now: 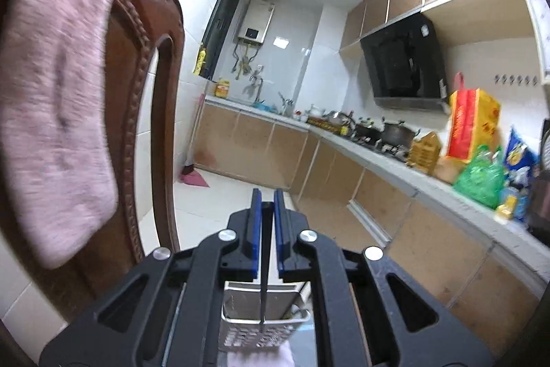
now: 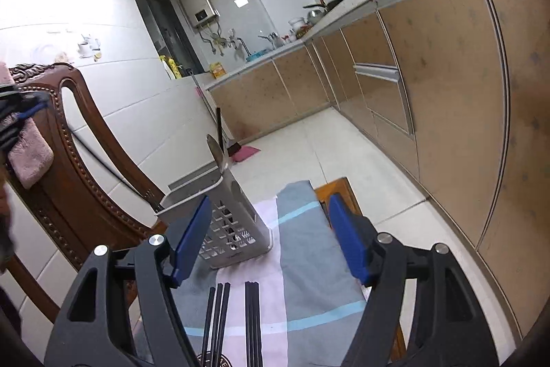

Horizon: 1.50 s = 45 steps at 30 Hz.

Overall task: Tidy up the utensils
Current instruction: 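Drop the chopsticks into the grey holder with the left gripper while the right drops the spoon, then move both grippers back down over the remaining black chopsticks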

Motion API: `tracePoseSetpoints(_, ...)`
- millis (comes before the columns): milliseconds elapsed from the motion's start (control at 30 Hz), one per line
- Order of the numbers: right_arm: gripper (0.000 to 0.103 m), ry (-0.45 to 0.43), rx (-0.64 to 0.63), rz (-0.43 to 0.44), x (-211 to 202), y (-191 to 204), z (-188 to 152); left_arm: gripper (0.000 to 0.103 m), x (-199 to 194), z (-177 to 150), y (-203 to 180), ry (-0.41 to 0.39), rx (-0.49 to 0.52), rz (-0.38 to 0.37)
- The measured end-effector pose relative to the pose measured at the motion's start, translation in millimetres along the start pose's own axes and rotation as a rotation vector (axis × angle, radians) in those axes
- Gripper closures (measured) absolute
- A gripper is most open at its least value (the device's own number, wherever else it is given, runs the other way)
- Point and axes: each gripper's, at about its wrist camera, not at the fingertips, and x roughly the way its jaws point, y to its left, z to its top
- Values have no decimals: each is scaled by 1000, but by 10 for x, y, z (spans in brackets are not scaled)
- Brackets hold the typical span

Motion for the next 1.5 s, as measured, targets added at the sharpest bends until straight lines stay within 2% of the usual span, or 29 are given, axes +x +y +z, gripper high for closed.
tracePoseSetpoints(67,34,-9,-24,7,-41,9,4,96,210,-77,-1,2,14,31)
tracePoseSetpoints(300,34,16,-29,22,-5,-43,40,96,718,-344,74,58,-27,42)
tracePoseSetpoints(367,34,20,-24,24,-3,-77,55,96,739,-327,71,63,-46,28)
tracePoseSetpoints(567,34,45,2,13,88,-181,69,96,498,-65,-43,13,-20,-29)
tracePoseSetpoints(700,34,56,20,17,126,-211,66,96,445,129,-10,-23,-29,-23)
tracePoseSetpoints(867,34,59,9,16,139,-187,62,96,586,128,98,-31,-52,19)
tracePoseSetpoints(1067,34,70,8,17,170,-181,63,96,926,-279,207,14,-59,63)
tracePoseSetpoints(1200,34,80,-8,24,187,-149,55,95,1146,-639,234,104,-3,78)
tracePoseSetpoints(1300,34,88,-17,32,207,-123,51,94,1157,-789,261,156,23,60)
tracePoseSetpoints(1333,34,90,-19,33,211,-115,45,89,1137,-809,251,164,35,50)
tracePoseSetpoints(1400,34,101,-24,41,227,-92,24,62,1045,-846,217,176,73,40)
tracePoseSetpoints(1433,34,108,-31,45,237,-74,16,41,961,-865,212,176,86,39)
tracePoseSetpoints(1467,34,115,-38,49,250,-50,14,35,853,-884,212,174,94,36)
tracePoseSetpoints(1500,34,120,-46,51,250,-25,1,34,720,-915,212,175,104,26)
